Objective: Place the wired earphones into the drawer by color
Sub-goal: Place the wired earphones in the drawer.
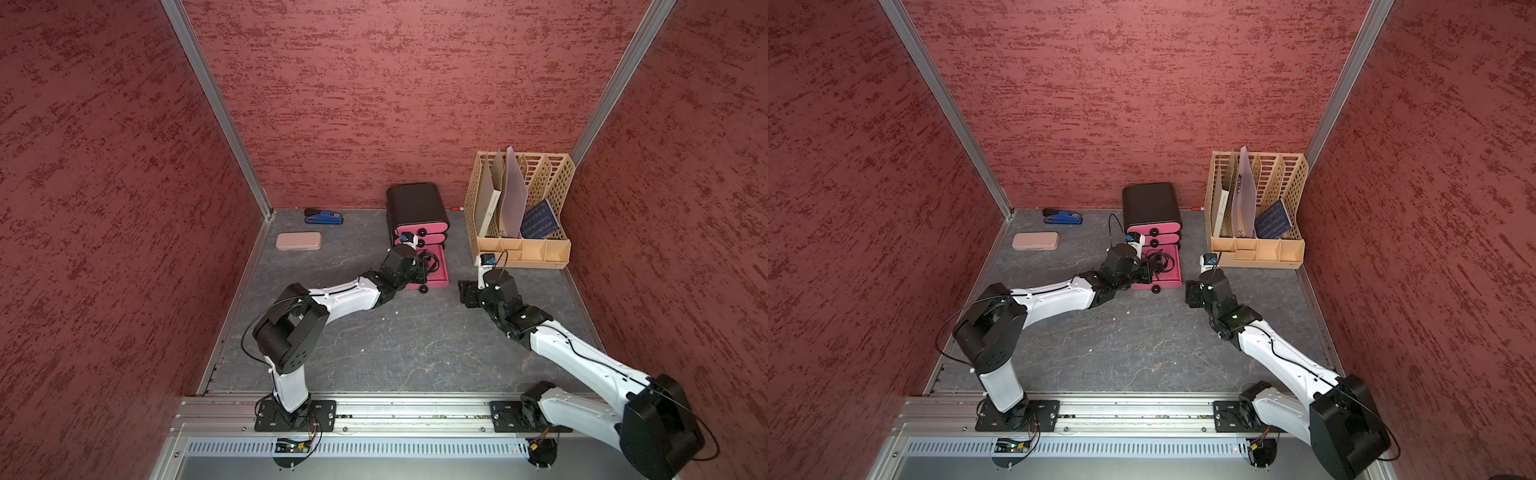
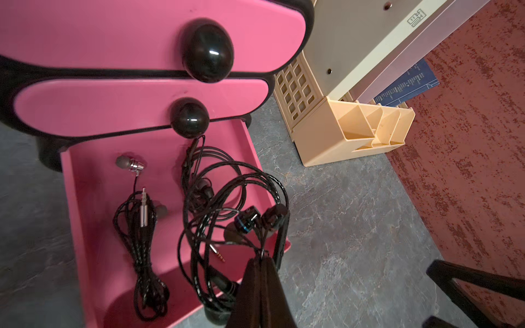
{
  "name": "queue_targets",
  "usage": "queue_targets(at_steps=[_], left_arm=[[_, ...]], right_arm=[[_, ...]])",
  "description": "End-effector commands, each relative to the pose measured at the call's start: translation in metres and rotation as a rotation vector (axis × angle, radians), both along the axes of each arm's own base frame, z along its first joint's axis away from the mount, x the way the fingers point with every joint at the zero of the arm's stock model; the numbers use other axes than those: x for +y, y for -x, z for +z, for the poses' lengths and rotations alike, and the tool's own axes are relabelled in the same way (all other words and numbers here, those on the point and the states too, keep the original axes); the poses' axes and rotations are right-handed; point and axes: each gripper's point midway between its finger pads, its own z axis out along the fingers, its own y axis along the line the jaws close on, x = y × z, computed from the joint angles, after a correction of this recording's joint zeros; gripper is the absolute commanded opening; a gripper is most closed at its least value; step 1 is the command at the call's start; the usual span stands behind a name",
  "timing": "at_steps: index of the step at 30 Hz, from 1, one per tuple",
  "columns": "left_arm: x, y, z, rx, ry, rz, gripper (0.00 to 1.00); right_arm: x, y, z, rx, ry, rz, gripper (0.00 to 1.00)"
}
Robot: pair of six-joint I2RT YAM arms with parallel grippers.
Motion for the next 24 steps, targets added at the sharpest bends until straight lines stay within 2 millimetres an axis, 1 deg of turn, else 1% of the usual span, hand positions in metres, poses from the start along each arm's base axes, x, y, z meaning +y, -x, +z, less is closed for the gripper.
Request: queue_targets(at_steps=[1, 3, 8, 13, 15, 16, 18, 20, 22, 24], left_arm=[[-0.009, -0.014, 0.005, -0.022, 0.049, 0.007, 0.00], [-0.012, -0.018, -0.005, -0.011, 0.047, 0.011, 0.00], [-0.017, -0.024, -0.021, 0.012, 0.047, 0.019, 0.00], [-0.020, -0.028, -0.032, 0.030, 0.042, 0.017, 0.00], [-0.020, -0.028, -0.033, 0.036, 0.044, 0.016, 0.00], [-0.019, -0.029, -0.033, 0.040, 0.045, 0.017, 0.05], [-0.016, -0.030, -0.033, 0.049, 0.048, 0.015, 0.24], [-0.013, -0.029, -0.030, 0.053, 0.056, 0.017, 0.38], [-0.008, -0.028, -0.025, 0.049, 0.067, 0.025, 0.49], [-0.002, -0.025, -0.016, 0.040, 0.077, 0.029, 0.55]], right_arm=[[-0.005, -0.002, 0.007, -0.040, -0.007, -0.024, 0.66], [-0.006, -0.002, 0.007, -0.041, -0.007, -0.025, 0.66], [-0.006, -0.002, 0.009, -0.044, -0.009, -0.025, 0.66], [-0.006, -0.001, 0.009, -0.047, -0.010, -0.025, 0.66], [-0.006, -0.001, 0.009, -0.047, -0.010, -0.025, 0.66], [-0.006, -0.001, 0.009, -0.047, -0.010, -0.024, 0.66], [-0.006, -0.001, 0.010, -0.050, -0.012, -0.025, 0.66], [-0.006, -0.001, 0.010, -0.051, -0.012, -0.024, 0.66], [-0.005, -0.001, 0.010, -0.049, -0.014, -0.021, 0.66], [-0.005, -0.001, 0.010, -0.049, -0.014, -0.020, 0.66]])
